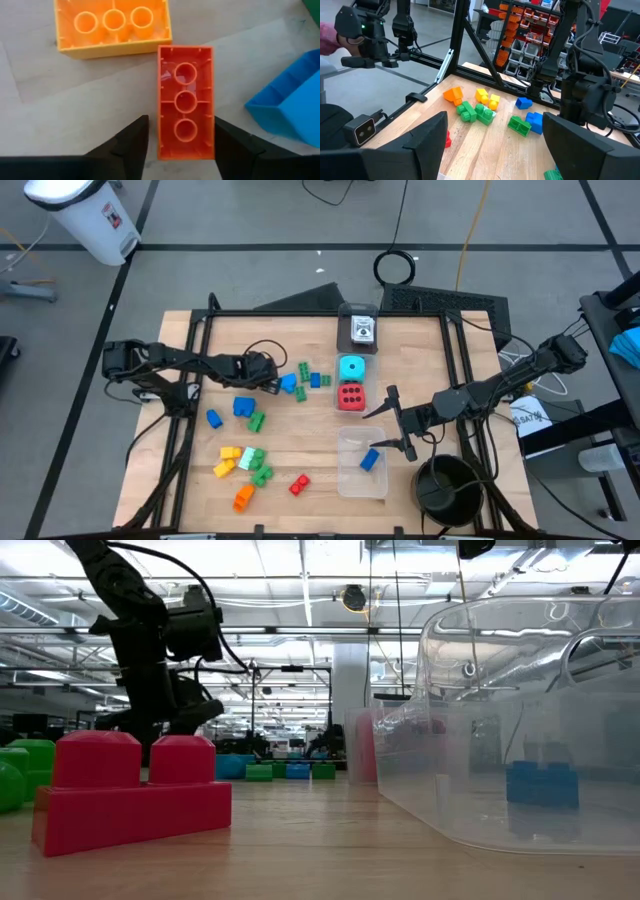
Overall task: Pick & Place Toys
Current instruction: Put the orange 3 stud game piece into the bottom transparent bin
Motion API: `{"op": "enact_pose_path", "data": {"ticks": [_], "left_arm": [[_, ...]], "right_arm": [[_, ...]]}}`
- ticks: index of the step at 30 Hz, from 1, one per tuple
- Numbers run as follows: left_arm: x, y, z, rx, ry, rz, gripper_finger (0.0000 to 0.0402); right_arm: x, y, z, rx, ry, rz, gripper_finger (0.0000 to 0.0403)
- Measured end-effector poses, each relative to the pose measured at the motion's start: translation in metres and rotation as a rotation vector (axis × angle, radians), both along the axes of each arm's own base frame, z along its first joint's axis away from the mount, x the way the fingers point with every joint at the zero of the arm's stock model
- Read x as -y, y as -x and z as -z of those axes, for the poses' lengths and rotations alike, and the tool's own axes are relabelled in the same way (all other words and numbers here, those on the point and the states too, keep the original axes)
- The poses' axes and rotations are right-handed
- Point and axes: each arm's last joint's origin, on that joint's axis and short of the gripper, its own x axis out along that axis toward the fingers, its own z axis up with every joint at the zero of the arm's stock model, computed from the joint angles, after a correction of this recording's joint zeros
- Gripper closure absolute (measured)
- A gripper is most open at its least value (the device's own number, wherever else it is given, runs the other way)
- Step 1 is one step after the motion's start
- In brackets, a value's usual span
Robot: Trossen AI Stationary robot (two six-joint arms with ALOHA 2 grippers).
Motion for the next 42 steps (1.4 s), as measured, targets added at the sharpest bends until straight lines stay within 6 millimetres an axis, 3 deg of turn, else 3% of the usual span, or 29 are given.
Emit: {"op": "enact_pose_path", "data": {"ticks": [4, 12, 17, 20, 25, 32, 42], "left_arm": [[-0.001, 0.001, 0.001, -0.021, -0.045, 0.014, 0.0263], [0.005, 0.001, -0.008, -0.027, -0.104, 0.144, 0.0263], [0.025, -0.003, -0.029, 0.085, -0.15, 0.324, 0.0263], [0.044, -0.013, -0.043, 0.194, -0.246, 0.527, 0.0263], [0.079, -0.03, -0.063, 0.395, -0.422, 0.826, 0.0263], [0.107, -0.042, -0.088, 0.661, -0.605, 0.99, 0.0263], [0.121, -0.062, -0.083, 0.745, -0.581, 1.083, 0.0263]], "right_arm": [[0.0, 0.0, 0.0, 0.0, 0.0, 0.0, 0.0112], [0.0, 0.0, 0.0, 0.0, 0.001, 0.007, 0.0112], [0.002, -0.001, 0.001, -0.001, 0.005, 0.067, 0.0112], [0.003, -0.004, 0.003, -0.013, 0.0, 0.107, 0.0112], [0.011, -0.016, 0.013, -0.062, -0.094, 0.176, 0.0112], [0.022, -0.046, 0.032, -0.028, -0.188, 0.257, 0.0112], [0.029, -0.076, 0.053, 0.119, -0.236, 0.26, 0.0112]]}}
